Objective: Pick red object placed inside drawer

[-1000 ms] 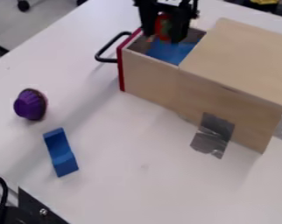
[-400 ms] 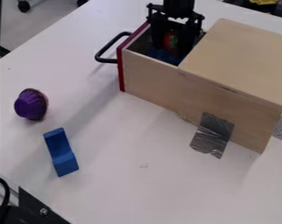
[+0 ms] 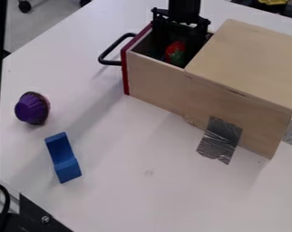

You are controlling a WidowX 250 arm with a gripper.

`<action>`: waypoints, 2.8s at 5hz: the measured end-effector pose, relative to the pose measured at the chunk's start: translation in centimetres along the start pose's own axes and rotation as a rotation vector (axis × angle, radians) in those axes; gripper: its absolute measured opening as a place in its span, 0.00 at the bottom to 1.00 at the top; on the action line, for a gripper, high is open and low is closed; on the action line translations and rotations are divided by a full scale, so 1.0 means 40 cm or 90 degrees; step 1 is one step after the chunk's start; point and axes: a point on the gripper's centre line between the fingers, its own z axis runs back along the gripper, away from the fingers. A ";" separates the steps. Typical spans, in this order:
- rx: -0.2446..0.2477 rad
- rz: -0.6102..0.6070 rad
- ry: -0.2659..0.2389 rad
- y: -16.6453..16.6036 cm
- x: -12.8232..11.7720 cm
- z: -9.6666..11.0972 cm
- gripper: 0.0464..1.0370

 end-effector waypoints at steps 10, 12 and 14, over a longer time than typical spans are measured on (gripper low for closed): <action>0.031 0.011 -0.009 0.006 -0.233 0.251 0.96; 0.032 0.009 -0.012 0.015 -0.233 0.240 0.96; 0.032 0.002 -0.024 0.010 -0.259 0.222 0.96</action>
